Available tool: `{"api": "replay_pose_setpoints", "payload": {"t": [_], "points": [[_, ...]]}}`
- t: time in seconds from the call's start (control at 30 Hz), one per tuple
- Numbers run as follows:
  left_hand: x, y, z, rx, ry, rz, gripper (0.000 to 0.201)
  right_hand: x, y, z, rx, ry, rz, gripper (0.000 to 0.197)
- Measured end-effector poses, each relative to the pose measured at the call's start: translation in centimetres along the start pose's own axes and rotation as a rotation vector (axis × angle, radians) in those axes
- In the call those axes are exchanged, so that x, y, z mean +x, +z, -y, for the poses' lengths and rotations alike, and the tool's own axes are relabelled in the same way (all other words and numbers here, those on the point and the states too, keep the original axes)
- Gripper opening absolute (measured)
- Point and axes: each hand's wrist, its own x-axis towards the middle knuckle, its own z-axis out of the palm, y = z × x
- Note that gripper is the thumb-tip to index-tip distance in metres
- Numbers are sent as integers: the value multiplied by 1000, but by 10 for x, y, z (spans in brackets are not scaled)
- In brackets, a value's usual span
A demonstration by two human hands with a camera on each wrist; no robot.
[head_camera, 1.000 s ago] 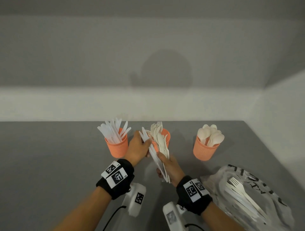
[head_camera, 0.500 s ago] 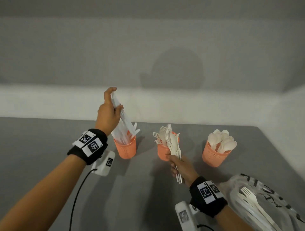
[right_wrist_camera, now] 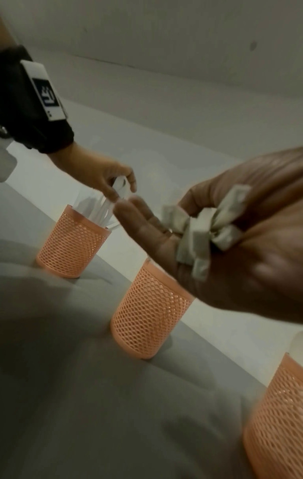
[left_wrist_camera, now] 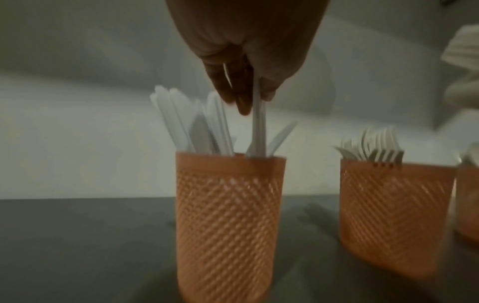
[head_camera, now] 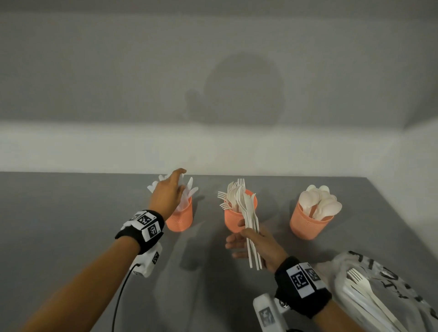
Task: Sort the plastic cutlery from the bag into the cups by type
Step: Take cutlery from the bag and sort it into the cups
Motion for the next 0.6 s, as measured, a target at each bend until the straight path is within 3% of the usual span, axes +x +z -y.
{"api": "replay_pose_setpoints", "payload": {"t": [0.1,0.2,0.33,0.43,0.53,0.6], "points": [[-7,20,15,310,194,-8,35,-2,1,-1,-86,-29,-25,19],[-6,26,20,374,162,94,60,-2,3,-4,-155,-51,-62,24],[3,22,15,475,125,114,86,0,6,-7,-176,-74,-131,18],[1,15,-4,303,112,13,82,0,8,-8,-229,-102,-188,12],[-17,6,-45,-138,51,-83,62,-2,7,-9,-245,-150,-230,16],[-34,6,-73,-466,-78,5,40,-5,9,-9,-228,-176,-237,12]]}}
